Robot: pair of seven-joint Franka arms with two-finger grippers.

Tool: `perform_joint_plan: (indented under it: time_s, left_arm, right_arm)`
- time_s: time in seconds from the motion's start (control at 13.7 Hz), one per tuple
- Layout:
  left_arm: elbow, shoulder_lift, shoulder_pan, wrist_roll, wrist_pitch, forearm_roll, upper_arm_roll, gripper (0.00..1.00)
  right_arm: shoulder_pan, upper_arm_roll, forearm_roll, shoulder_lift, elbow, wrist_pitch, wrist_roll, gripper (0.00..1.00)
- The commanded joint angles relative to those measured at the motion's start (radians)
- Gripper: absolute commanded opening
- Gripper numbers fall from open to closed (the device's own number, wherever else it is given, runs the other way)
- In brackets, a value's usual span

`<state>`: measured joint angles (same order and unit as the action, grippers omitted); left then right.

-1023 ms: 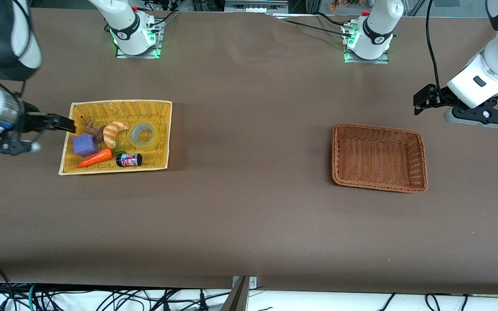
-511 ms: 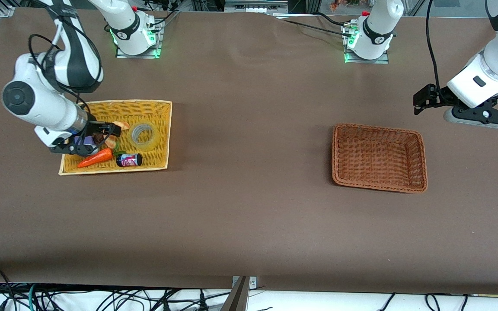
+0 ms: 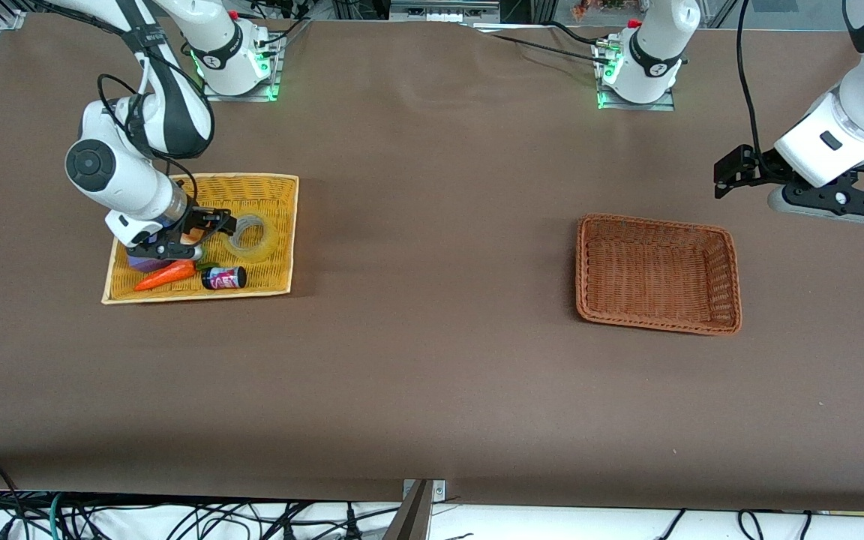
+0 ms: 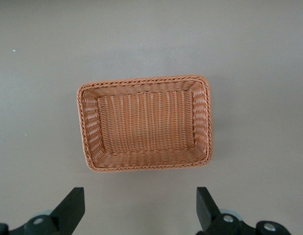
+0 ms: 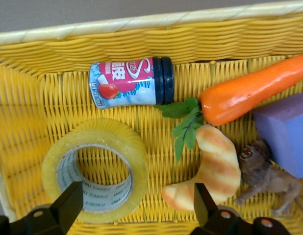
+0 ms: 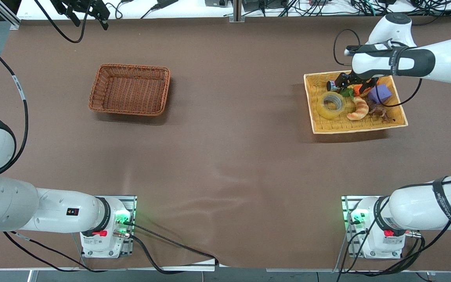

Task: Transfer tape with both arms
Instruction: 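Reach the right gripper down over the tape roll in the yellow basket, then lower the right gripper and close it on the tape roll's rim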

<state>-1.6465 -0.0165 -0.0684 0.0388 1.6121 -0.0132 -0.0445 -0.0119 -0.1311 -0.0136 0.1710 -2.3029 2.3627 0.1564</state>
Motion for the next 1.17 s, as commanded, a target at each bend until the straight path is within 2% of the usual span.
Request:
perform_joint_plan:
  time_s: [0.0,0.37,0.8,0.88,0.95,1.02,1.1]
  left_arm:
    - [0.016,-0.008,0.001,-0.008,-0.015,0.021,0.0,1.0]
    - [0.008,-0.008,-0.002,-0.01,-0.014,0.022,0.0,1.0]
    - [0.008,-0.017,-0.004,-0.01,-0.011,0.024,0.0,1.0]
    - [0.008,-0.017,-0.004,-0.01,-0.011,0.024,0.0,1.0]
    - [0.008,-0.017,-0.004,-0.01,-0.011,0.024,0.0,1.0]
    - [0.008,-0.017,-0.004,-0.01,-0.011,0.024,0.0,1.0]
    - [0.01,-0.017,-0.004,-0.01,-0.011,0.024,0.0,1.0]
  right_arm:
    - [-0.007,-0.01,-0.003,0.028,-0.032,0.081,0.015,1.0]
    - [-0.007,-0.01,-0.003,0.062,-0.082,0.177,0.014,1.0]
    - [-0.007,-0.022,-0.003,0.054,-0.115,0.181,0.015,1.0]
    - [-0.007,-0.027,-0.003,0.054,-0.118,0.181,0.035,0.91]
    - [-0.007,-0.041,-0.003,0.054,-0.124,0.181,0.046,0.5]
    - [-0.007,-0.054,-0.005,0.053,-0.119,0.176,0.046,0.15]
    - [-0.007,-0.065,-0.008,0.048,-0.115,0.174,0.043,0.01]
